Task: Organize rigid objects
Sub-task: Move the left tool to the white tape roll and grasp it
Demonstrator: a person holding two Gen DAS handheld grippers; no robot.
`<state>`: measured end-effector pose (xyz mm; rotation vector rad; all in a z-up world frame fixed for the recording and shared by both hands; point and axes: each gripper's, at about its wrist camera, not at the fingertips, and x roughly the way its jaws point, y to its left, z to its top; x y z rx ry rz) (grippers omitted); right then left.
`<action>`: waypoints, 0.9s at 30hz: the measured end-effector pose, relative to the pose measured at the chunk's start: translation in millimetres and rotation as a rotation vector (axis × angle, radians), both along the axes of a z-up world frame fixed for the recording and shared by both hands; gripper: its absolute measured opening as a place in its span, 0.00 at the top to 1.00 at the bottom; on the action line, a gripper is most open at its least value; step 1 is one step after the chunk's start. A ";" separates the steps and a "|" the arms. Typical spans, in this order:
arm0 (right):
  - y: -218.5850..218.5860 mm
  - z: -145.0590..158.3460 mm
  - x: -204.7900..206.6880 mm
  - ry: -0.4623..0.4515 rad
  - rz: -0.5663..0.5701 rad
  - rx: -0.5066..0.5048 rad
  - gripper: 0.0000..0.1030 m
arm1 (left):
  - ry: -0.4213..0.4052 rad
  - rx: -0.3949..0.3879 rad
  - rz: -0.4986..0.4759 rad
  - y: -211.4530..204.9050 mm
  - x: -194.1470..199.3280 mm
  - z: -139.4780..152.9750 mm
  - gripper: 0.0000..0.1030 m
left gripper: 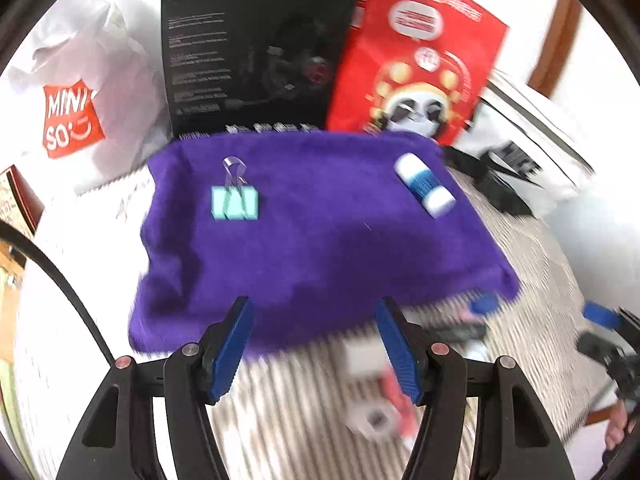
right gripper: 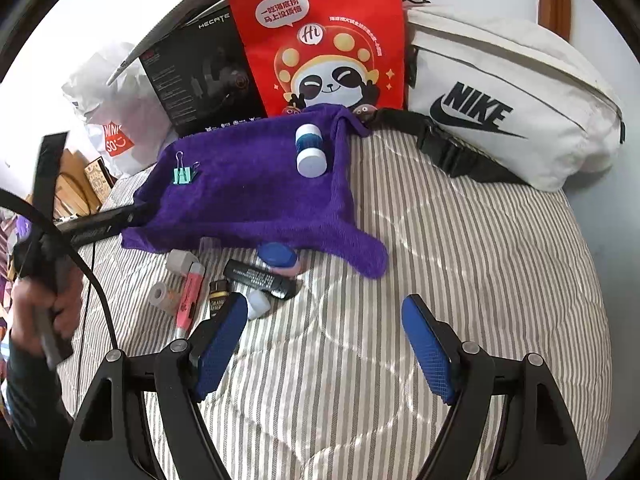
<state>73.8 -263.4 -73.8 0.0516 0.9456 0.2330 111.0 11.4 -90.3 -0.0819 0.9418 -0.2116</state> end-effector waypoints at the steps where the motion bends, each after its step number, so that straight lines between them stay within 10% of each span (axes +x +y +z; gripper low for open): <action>1: 0.4 0.1 -2.0 0.000 0.000 0.000 0.23 | 0.007 -0.011 -0.010 -4.4 -9.3 -2.8 0.41; 24: 1.7 -25.2 -16.1 0.057 0.010 -0.004 0.23 | 0.044 0.074 0.038 -18.6 -36.3 -54.8 0.49; 27: 2.1 -29.1 -13.4 0.068 0.012 -0.005 0.23 | 0.038 0.102 0.026 -25.9 -39.9 -59.2 0.61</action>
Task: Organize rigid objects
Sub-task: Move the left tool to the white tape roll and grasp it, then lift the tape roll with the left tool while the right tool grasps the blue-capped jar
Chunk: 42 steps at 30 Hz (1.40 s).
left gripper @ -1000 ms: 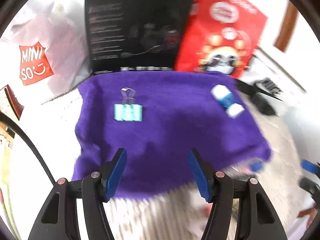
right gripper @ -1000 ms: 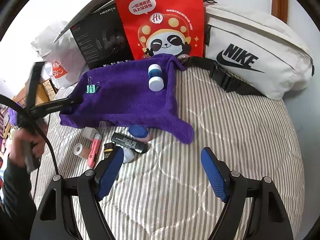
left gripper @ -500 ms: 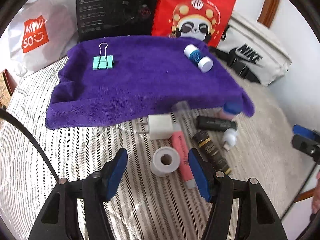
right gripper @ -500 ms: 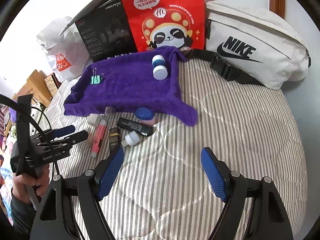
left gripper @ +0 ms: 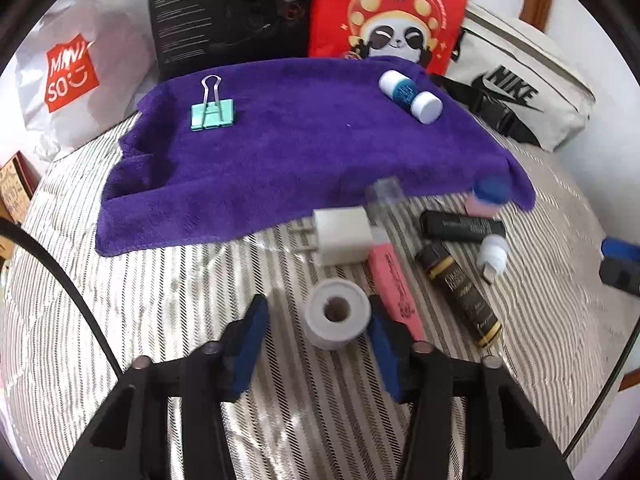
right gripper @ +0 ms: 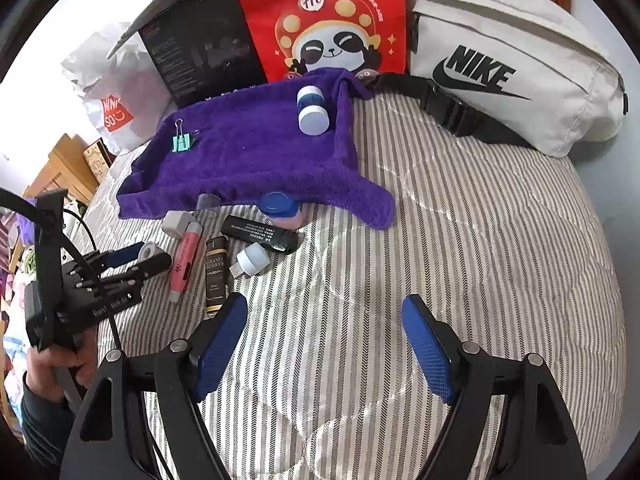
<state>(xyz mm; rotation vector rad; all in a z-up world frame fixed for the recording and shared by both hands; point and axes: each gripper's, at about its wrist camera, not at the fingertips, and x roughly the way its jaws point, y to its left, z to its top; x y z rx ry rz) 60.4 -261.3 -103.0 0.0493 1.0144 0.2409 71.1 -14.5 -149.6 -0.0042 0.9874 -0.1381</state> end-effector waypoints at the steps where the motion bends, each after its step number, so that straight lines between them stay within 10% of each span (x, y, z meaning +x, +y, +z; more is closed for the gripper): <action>1: 0.1 -0.6 0.0 0.002 0.000 -0.001 0.23 | -0.005 -0.006 0.002 -0.2 -1.3 -1.4 0.64; 42: 69.8 -38.5 73.8 -0.095 -0.028 -0.062 0.32 | -0.131 0.038 0.131 47.3 -16.4 -12.7 0.73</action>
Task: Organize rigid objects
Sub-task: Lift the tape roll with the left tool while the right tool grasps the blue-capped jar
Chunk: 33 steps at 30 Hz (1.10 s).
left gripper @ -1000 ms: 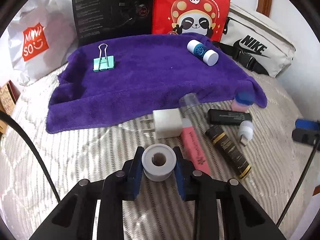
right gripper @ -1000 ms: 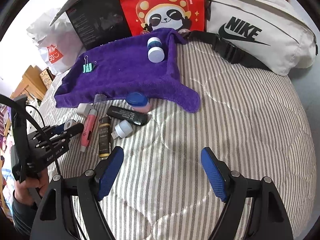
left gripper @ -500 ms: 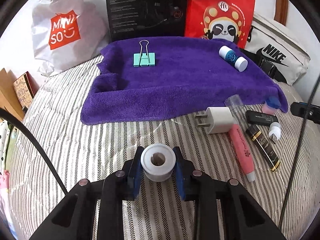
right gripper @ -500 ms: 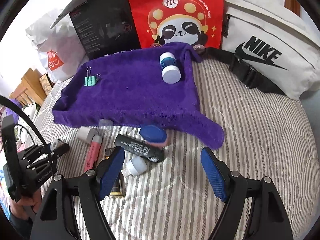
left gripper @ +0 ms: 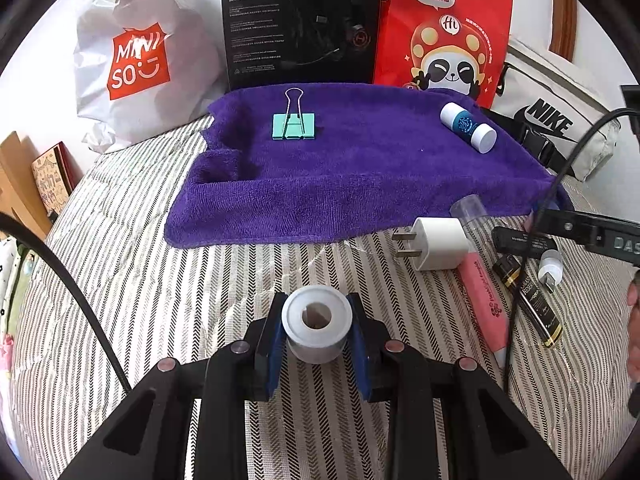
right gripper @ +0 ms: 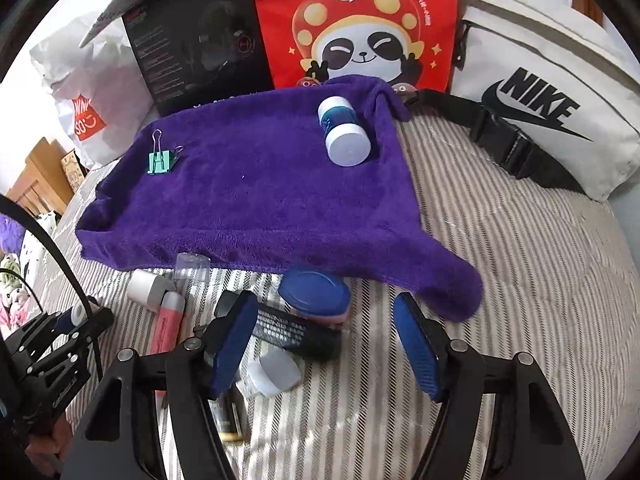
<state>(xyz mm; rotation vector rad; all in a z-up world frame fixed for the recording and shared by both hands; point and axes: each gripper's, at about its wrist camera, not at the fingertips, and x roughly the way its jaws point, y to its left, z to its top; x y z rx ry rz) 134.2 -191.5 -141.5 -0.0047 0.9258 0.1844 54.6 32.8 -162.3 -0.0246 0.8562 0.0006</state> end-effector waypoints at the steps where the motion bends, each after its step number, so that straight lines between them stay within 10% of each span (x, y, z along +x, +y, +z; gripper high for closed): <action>1: 1.8 -2.3 2.0 0.000 0.000 -0.013 0.36 | 0.000 0.000 0.000 0.0 0.1 -0.1 0.73; 7: -0.2 -10.3 8.8 0.003 -0.022 -0.012 0.53 | 0.000 -0.006 0.001 0.5 -1.0 -0.7 0.73; 33: -20.3 4.2 -3.5 0.007 0.026 -0.024 0.65 | 0.018 -0.059 0.004 6.4 -0.6 0.2 0.74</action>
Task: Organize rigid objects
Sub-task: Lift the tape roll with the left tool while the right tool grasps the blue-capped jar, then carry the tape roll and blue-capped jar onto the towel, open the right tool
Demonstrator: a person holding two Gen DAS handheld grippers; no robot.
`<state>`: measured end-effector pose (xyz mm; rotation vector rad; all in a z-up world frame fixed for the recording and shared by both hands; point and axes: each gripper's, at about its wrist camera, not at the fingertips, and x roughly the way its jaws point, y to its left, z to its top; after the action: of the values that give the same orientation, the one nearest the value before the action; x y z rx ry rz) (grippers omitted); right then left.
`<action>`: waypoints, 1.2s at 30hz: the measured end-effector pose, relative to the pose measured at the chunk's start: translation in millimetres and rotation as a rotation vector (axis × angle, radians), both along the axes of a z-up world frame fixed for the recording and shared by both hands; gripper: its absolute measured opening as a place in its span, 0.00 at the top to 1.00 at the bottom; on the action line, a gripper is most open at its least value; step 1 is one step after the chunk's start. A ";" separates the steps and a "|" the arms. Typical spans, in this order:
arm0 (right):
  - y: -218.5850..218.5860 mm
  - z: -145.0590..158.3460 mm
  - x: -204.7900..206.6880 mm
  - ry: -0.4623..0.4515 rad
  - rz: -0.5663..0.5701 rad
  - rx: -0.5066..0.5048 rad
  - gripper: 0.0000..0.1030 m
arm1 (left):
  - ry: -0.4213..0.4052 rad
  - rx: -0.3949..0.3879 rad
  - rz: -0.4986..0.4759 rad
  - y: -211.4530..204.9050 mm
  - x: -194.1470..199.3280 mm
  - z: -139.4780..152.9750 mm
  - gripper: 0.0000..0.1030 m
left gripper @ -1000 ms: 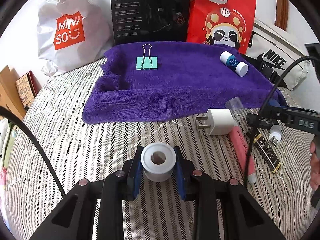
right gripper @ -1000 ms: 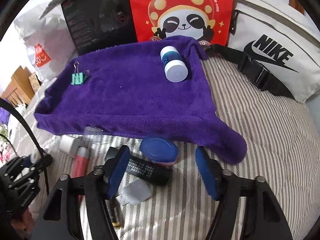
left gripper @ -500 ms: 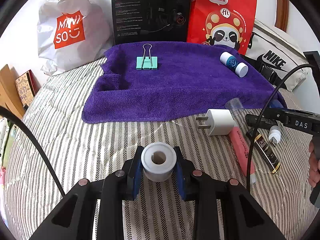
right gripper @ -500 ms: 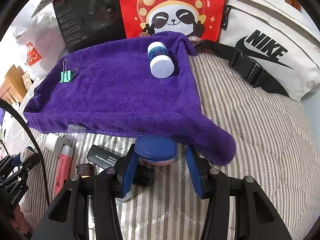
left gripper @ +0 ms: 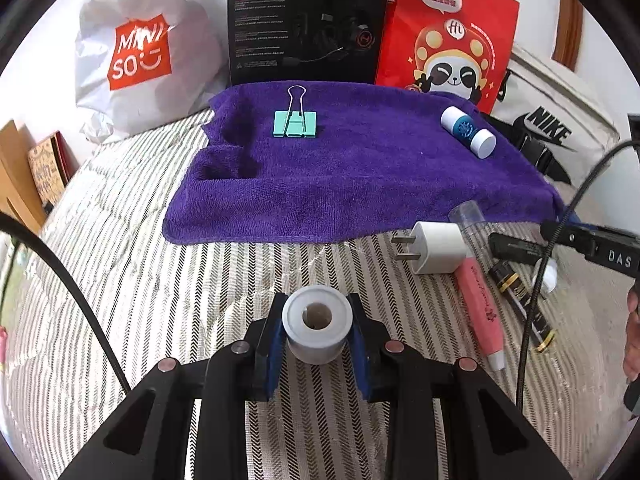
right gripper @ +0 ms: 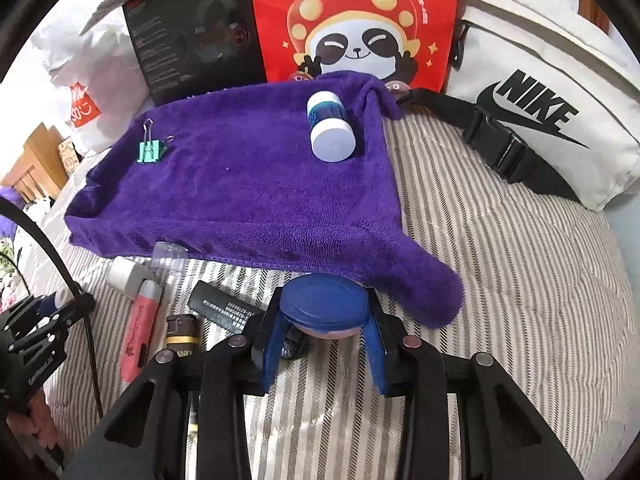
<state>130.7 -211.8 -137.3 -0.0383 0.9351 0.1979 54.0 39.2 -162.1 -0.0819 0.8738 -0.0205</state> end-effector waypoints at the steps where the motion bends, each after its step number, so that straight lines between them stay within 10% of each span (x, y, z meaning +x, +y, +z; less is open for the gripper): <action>1: -1.5 2.1 -1.7 -0.003 0.000 0.005 0.65 | 0.005 -0.013 -0.001 1.5 -0.2 0.7 0.74; 36: -8.3 55.0 8.8 -0.075 0.066 0.066 0.65 | -0.073 -0.066 0.002 28.1 20.3 77.6 0.74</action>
<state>139.5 -220.1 -82.3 -0.0158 0.8529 0.2860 74.4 67.3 -84.5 -0.1431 0.7998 -0.0507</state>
